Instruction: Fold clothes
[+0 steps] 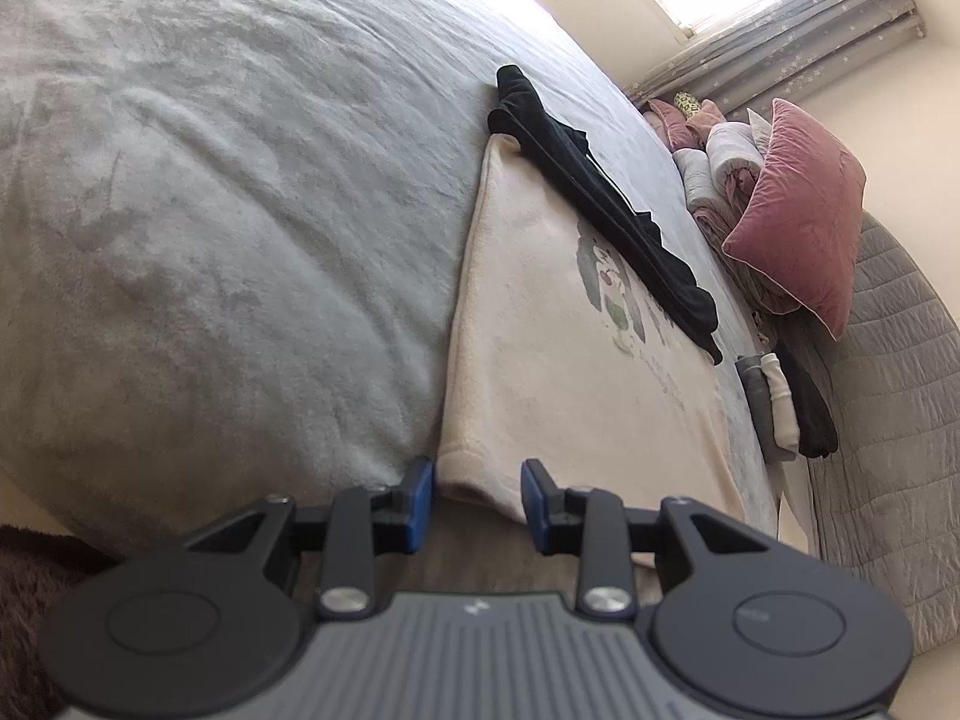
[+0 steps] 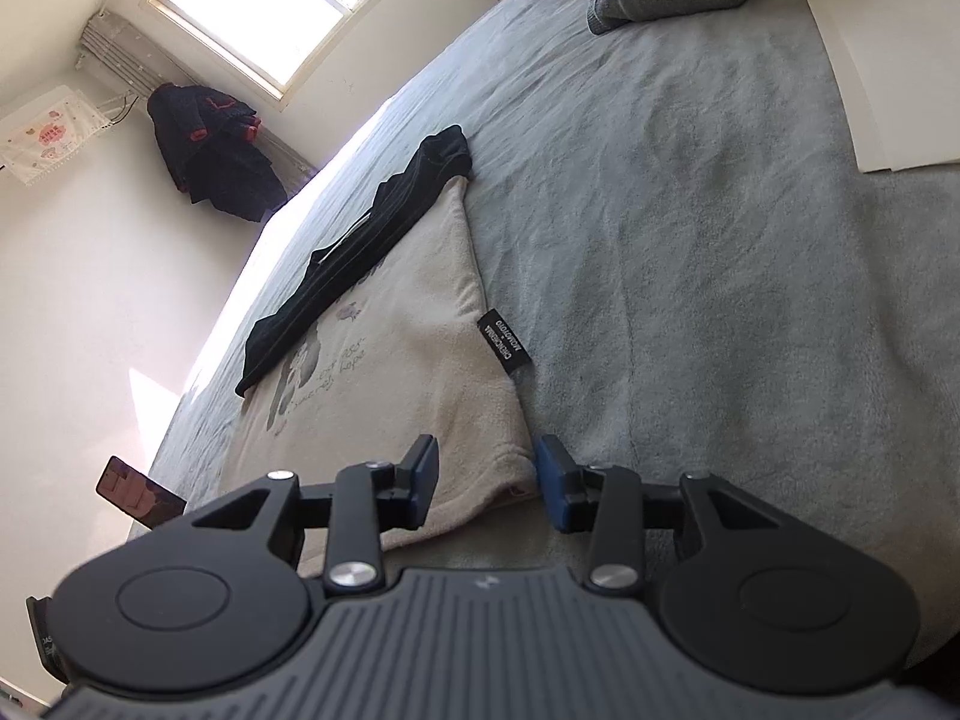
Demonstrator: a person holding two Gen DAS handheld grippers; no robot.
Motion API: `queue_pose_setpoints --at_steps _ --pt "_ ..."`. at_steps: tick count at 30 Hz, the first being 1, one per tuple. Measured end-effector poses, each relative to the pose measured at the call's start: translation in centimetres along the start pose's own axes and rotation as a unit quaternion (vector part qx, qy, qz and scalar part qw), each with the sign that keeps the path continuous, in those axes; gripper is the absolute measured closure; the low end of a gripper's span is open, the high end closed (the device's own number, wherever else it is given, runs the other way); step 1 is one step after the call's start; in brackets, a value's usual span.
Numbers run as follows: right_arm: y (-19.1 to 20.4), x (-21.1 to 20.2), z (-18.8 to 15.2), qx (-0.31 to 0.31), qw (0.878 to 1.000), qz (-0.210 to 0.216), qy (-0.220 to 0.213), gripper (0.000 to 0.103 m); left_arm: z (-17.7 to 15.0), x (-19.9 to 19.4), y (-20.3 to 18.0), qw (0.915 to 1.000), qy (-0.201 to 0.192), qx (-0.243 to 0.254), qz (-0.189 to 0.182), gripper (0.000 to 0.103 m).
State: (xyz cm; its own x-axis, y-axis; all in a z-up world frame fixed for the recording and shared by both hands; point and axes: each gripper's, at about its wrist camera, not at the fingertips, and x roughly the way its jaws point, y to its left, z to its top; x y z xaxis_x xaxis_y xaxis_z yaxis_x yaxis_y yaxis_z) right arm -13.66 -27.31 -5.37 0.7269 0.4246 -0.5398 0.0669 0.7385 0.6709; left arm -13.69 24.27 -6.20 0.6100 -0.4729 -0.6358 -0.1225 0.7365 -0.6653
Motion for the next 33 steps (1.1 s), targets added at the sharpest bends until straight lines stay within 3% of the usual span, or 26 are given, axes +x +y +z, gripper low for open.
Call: queue_pose_setpoints --at_steps 2,4,6,8,10,14,19,24,26,33 --pt "0.1 0.2 0.1 -0.002 1.0 0.004 0.006 0.064 0.0 0.1 -0.1 1.0 0.004 0.005 -0.003 0.073" --pt "0.1 0.6 0.3 0.001 1.0 0.014 0.026 0.079 0.1 0.3 -0.2 0.9998 0.014 0.01 -0.008 0.074" --pt "0.2 0.9 0.4 0.001 0.999 0.019 0.038 0.083 0.1 0.4 -0.3 0.9996 0.021 0.015 -0.012 0.076" --pt "0.5 0.9 0.5 -0.001 0.999 0.02 0.043 0.084 0.3 0.5 -0.3 0.9995 0.028 0.015 -0.009 0.082" --pt "0.4 0.9 0.6 0.007 0.999 0.026 0.047 0.085 0.5 0.6 -0.1 0.999 0.041 0.01 -0.016 0.097" --pt "0.4 0.4 1.2 0.026 0.997 0.04 0.053 0.085 0.7 0.4 0.0 0.9977 0.055 0.001 -0.039 0.098" --pt "0.6 0.4 2.8 0.056 0.994 0.075 0.064 0.085 1.8 0.4 -0.1 0.9924 0.055 -0.034 -0.105 0.099" --pt "1.1 2.0 5.7 0.098 0.987 0.104 0.069 0.085 4.6 1.7 -0.1 0.9776 0.035 -0.111 -0.175 0.099" --pt "1.5 3.2 7.5 0.11 0.987 0.099 0.069 0.085 6.2 2.6 -0.7 0.9778 0.023 -0.122 -0.169 0.099" --pt "2.5 8.3 13.1 0.095 0.992 0.064 0.047 0.085 12.4 7.5 -3.3 0.9869 -0.026 -0.129 -0.094 0.099"
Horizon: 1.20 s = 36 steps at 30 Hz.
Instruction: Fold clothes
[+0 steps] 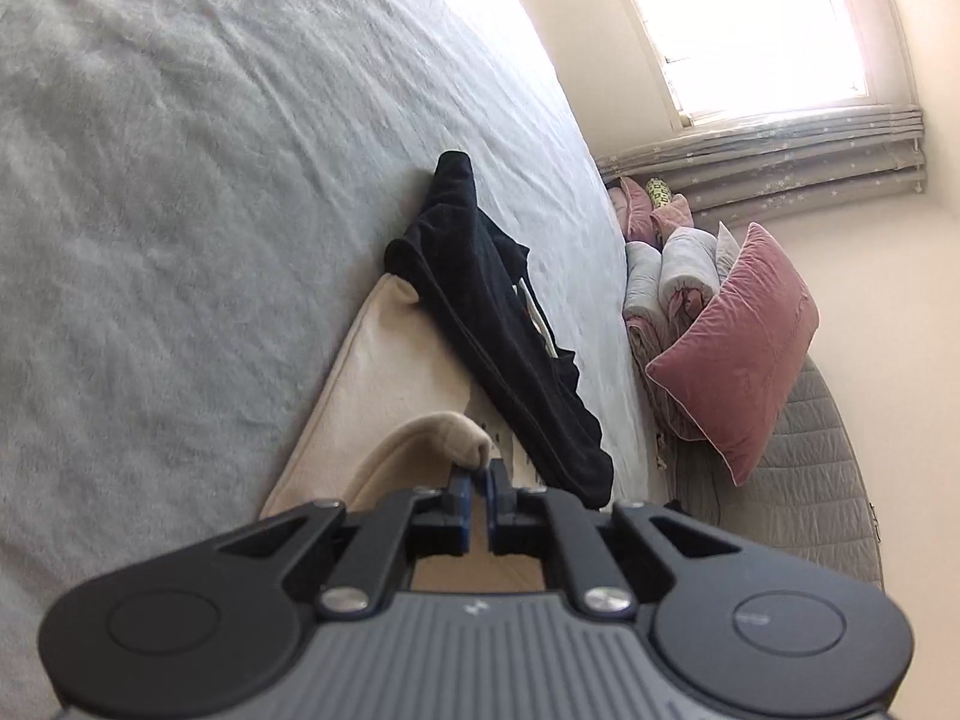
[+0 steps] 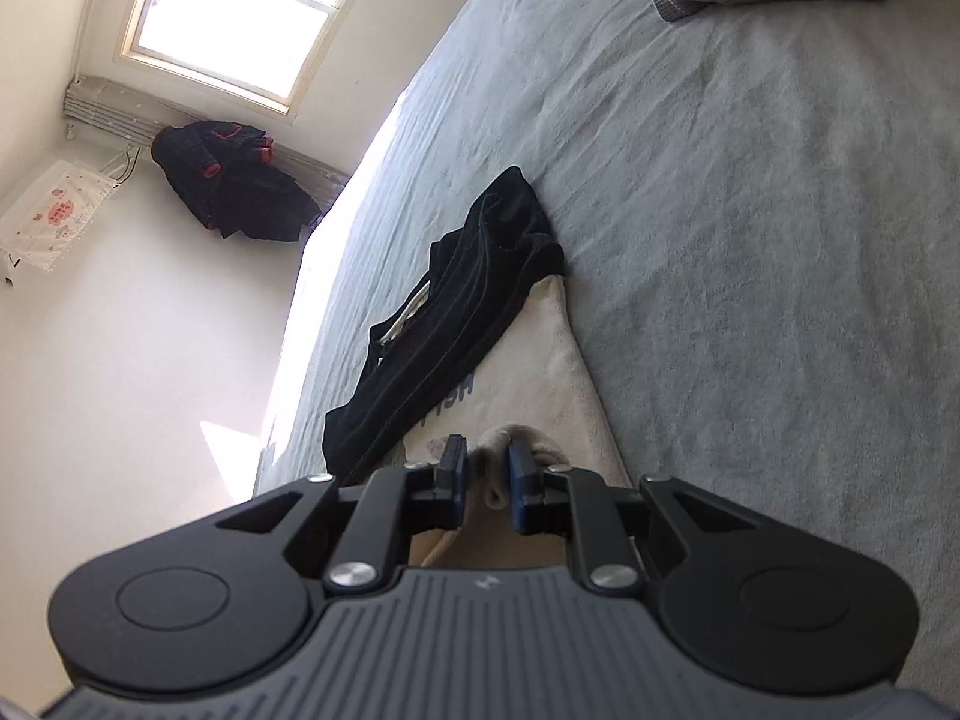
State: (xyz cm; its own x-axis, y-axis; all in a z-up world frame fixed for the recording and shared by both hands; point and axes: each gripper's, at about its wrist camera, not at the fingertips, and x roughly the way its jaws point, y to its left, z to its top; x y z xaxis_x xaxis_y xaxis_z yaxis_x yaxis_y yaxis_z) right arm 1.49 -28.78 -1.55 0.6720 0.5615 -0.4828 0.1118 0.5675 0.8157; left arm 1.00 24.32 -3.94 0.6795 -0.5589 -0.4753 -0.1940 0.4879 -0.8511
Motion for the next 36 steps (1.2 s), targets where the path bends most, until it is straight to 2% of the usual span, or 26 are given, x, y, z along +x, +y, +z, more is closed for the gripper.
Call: queue_pose_setpoints --at_steps 4,5,8,9,11,12,13,15,17,20,24,26,27,28,29,31,32,34,36 --pt "-0.5 3.0 2.0 -0.027 0.999 -0.038 -0.009 0.085 2.0 3.1 -1.3 0.9974 -0.018 0.042 0.057 0.098" --pt "-0.7 3.5 2.3 -0.034 0.998 -0.045 -0.01 0.084 2.2 3.4 -1.4 0.9962 -0.024 0.058 0.06 0.098" --pt "-1.3 4.3 2.7 -0.052 0.997 -0.05 -0.013 0.08 2.1 3.2 -1.0 0.9876 -0.075 0.12 0.068 0.097" --pt "-1.2 4.4 2.8 -0.059 0.997 -0.05 -0.008 0.079 2.5 3.0 -0.9 0.9866 -0.073 0.124 0.075 0.095" --pt "-0.1 4.4 2.9 -0.097 0.994 -0.047 -0.005 0.07 3.4 2.6 -0.6 0.9852 -0.066 0.129 0.092 0.089" --pt "0.7 4.2 2.9 -0.126 0.991 -0.05 -0.012 0.054 3.5 2.2 -0.8 0.9831 -0.072 0.145 0.086 0.08" --pt "1.4 4.0 2.8 -0.157 0.986 -0.055 -0.026 0.046 3.7 1.8 -1.1 0.9806 -0.078 0.162 0.078 0.069" --pt "2.7 3.8 2.6 -0.227 0.969 -0.08 -0.047 0.044 3.3 1.6 -1.8 0.9703 -0.087 0.207 0.09 0.061" --pt "3.7 4.0 2.1 -0.297 0.947 -0.115 -0.05 0.044 2.7 2.2 -2.0 0.9592 -0.08 0.247 0.111 0.057" --pt "4.1 4.3 0.6 -0.383 0.912 -0.141 -0.036 0.044 2.0 3.4 -2.1 0.9428 -0.061 0.294 0.145 0.055" --pt "3.3 5.7 -1.0 -0.412 0.899 -0.15 0.007 0.045 0.9 3.7 -2.4 0.9246 -0.062 0.341 0.158 0.056" --pt "3.2 6.3 -1.7 -0.421 0.894 -0.153 0.018 0.046 0.4 3.8 -2.8 0.9144 -0.068 0.364 0.163 0.057" --pt "3.2 6.6 -2.0 -0.426 0.891 -0.155 0.019 0.053 0.2 4.0 -2.9 0.9103 -0.068 0.372 0.168 0.059" --pt "3.2 6.9 -2.2 -0.427 0.89 -0.16 0.02 0.064 0.0 4.2 -2.9 0.9076 -0.066 0.377 0.172 0.072" --pt "3.3 7.1 -2.4 -0.426 0.89 -0.163 0.022 0.069 -0.1 4.3 -3.0 0.9049 -0.065 0.382 0.175 0.08" --pt "3.9 7.2 -2.8 -0.433 0.885 -0.169 0.015 0.087 -0.5 4.6 -3.3 0.8993 -0.062 0.392 0.183 0.089" --pt "4.2 7.3 -3.0 -0.437 0.883 -0.172 0.011 0.089 -0.6 4.6 -3.4 0.8982 -0.064 0.394 0.185 0.09" --pt "4.6 7.1 -3.3 -0.446 0.878 -0.173 -0.002 0.09 -0.4 4.1 -3.5 0.9025 -0.071 0.388 0.173 0.091" --pt "4.7 6.7 -3.2 -0.446 0.878 -0.172 -0.012 0.09 -0.2 3.5 -3.6 0.9068 -0.078 0.382 0.161 0.091"
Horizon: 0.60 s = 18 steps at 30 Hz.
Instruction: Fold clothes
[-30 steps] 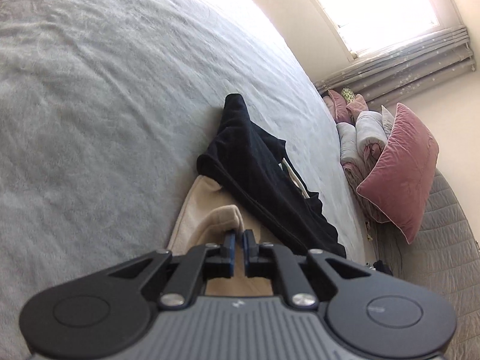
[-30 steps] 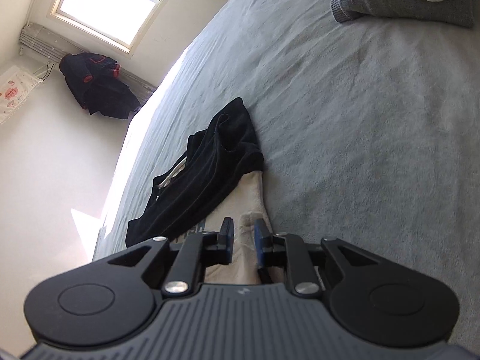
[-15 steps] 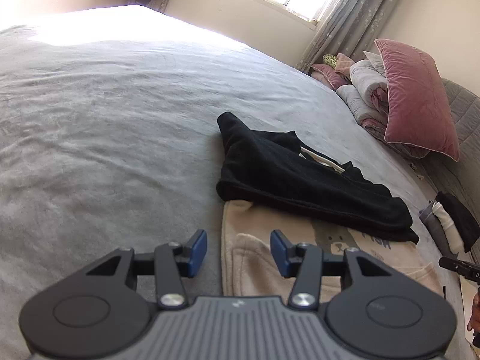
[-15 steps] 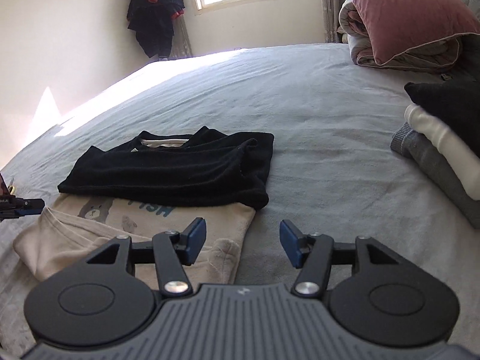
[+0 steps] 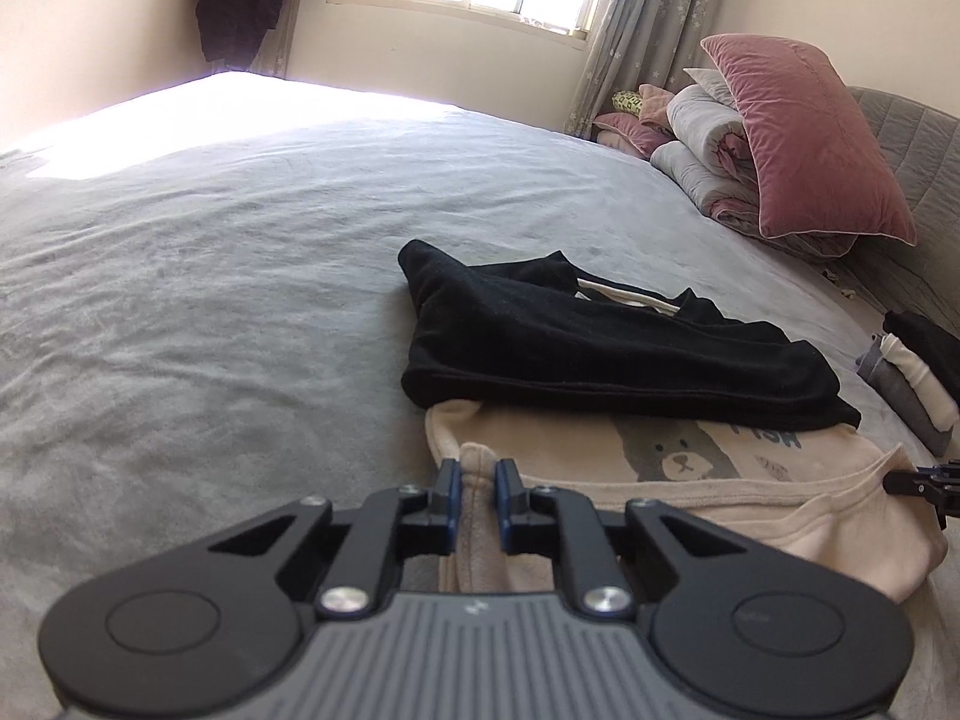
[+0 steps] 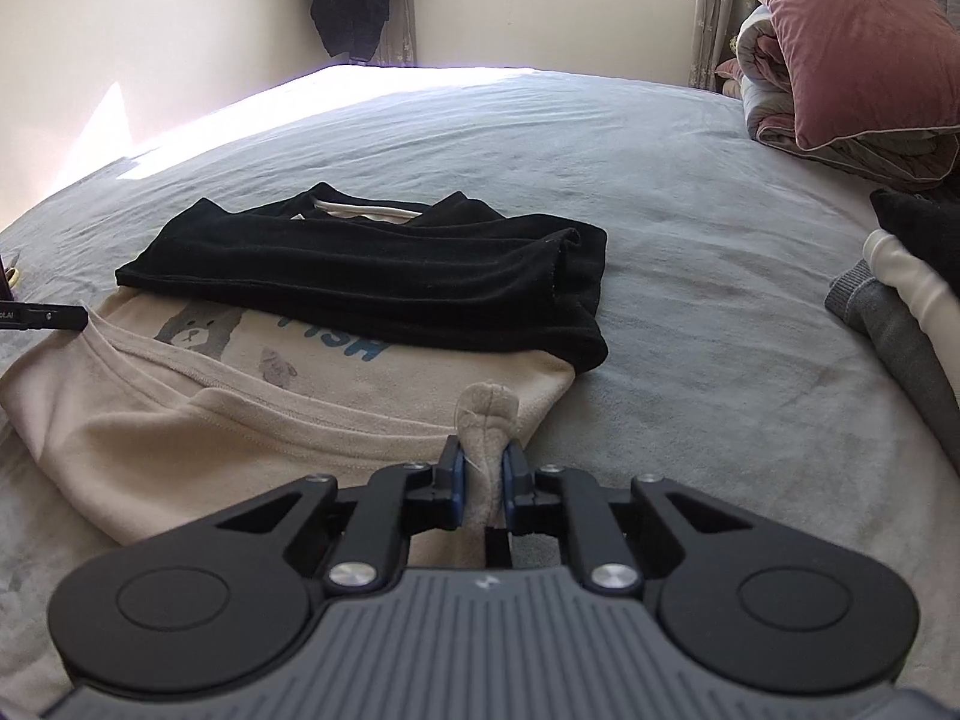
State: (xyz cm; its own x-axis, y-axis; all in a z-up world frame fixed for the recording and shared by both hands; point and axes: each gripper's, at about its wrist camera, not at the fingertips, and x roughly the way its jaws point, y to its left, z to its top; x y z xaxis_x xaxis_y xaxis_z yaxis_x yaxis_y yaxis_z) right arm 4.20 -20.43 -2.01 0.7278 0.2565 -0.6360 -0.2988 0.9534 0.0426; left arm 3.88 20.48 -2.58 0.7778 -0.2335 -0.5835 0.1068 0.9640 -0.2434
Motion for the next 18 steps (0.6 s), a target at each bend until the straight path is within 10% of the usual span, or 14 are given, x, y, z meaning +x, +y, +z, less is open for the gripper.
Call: queue_pose_setpoints --at_steps 13,18 --pt "-1.1 1.0 0.1 0.026 0.999 0.014 0.019 0.09 0.3 1.2 0.8 0.9991 0.036 -0.022 0.009 0.091" --pt "-0.9 1.2 0.1 0.011 1.0 0.004 0.025 0.073 0.1 1.3 0.8 0.9993 0.032 -0.018 0.011 0.088"
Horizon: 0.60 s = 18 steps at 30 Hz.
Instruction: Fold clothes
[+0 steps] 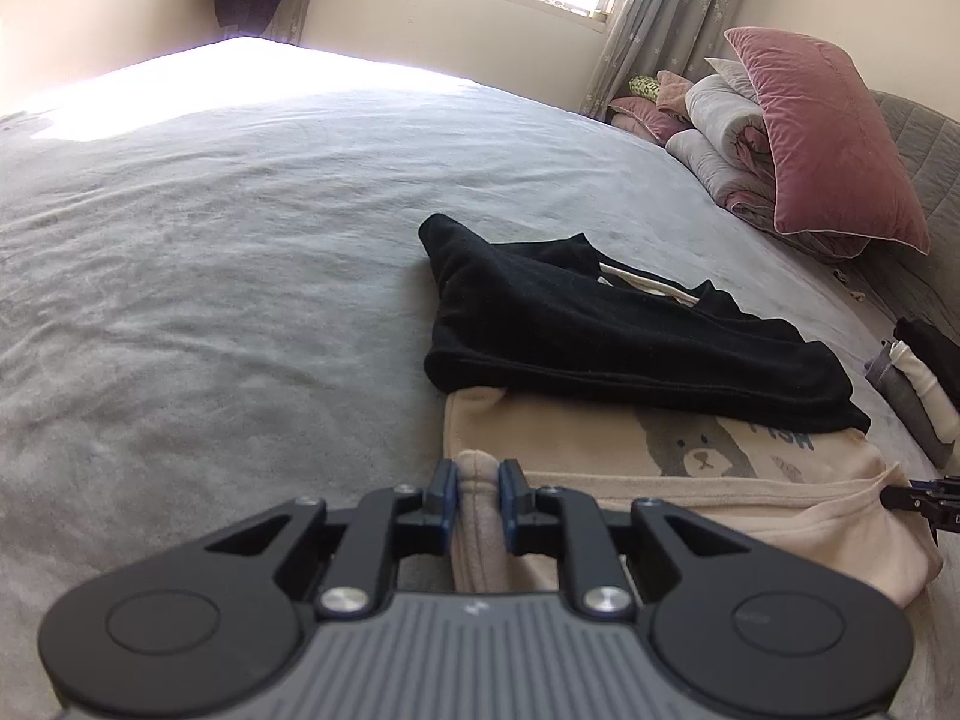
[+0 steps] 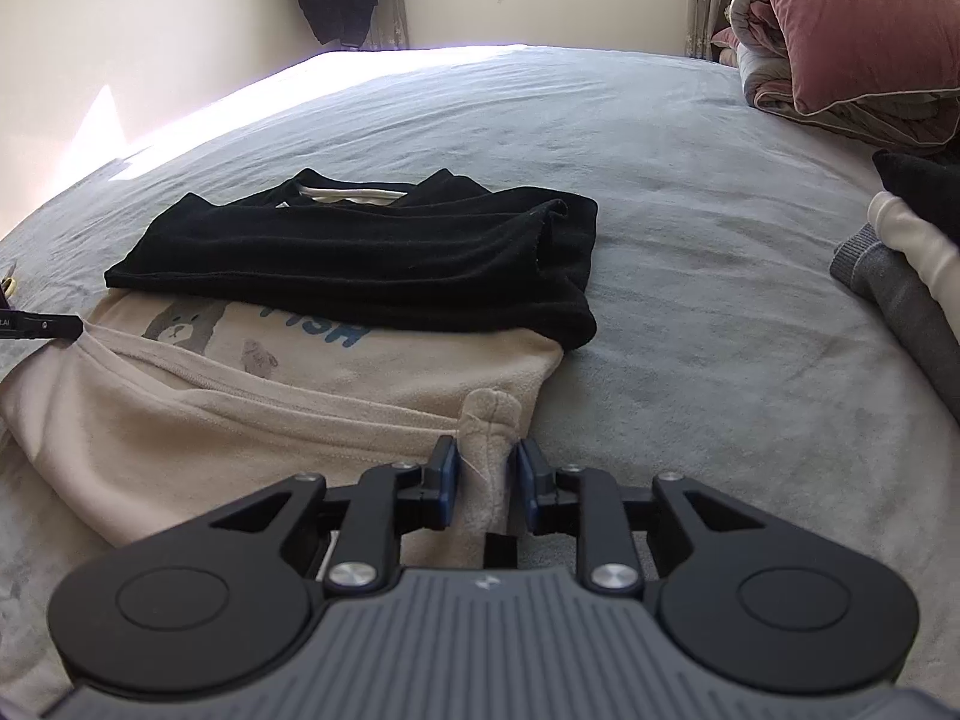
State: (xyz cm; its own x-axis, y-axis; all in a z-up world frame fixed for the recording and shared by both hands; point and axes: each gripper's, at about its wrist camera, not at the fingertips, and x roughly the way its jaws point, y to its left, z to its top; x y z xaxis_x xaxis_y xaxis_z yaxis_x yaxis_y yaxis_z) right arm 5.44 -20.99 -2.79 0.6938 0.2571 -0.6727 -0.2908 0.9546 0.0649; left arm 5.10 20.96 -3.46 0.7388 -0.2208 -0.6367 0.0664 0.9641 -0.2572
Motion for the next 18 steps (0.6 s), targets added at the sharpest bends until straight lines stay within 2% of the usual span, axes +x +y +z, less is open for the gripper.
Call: queue_pose_setpoints --at_steps 1,6,8,9,14,18 --pt "0.1 -0.2 0.0 -0.004 1.0 -0.005 -0.004 0.071 0.0 0.0 -0.1 1.0 0.0 0.003 0.002 0.087" --pt "0.1 -0.3 -0.1 -0.01 1.0 -0.003 -0.017 0.071 -0.3 -0.1 -1.3 0.999 -0.012 0.035 0.025 0.088" --pt "0.4 -0.4 -0.2 -0.018 0.999 -0.011 -0.024 0.085 -0.5 -0.4 -1.7 0.9983 -0.024 0.043 0.03 0.09" --pt "0.5 -0.7 -0.3 -0.019 0.999 -0.014 -0.028 0.088 -0.5 -0.7 -1.9 0.998 -0.03 0.045 0.032 0.091" --pt "1.0 -2.9 -0.8 -0.031 0.997 -0.028 -0.057 0.093 -0.7 -2.5 -1.9 0.9971 -0.055 0.044 0.028 0.092" --pt "1.0 -3.8 -0.5 -0.032 0.996 -0.032 -0.079 0.094 -0.1 -2.9 -1.3 0.9971 -0.072 0.013 0.018 0.092"
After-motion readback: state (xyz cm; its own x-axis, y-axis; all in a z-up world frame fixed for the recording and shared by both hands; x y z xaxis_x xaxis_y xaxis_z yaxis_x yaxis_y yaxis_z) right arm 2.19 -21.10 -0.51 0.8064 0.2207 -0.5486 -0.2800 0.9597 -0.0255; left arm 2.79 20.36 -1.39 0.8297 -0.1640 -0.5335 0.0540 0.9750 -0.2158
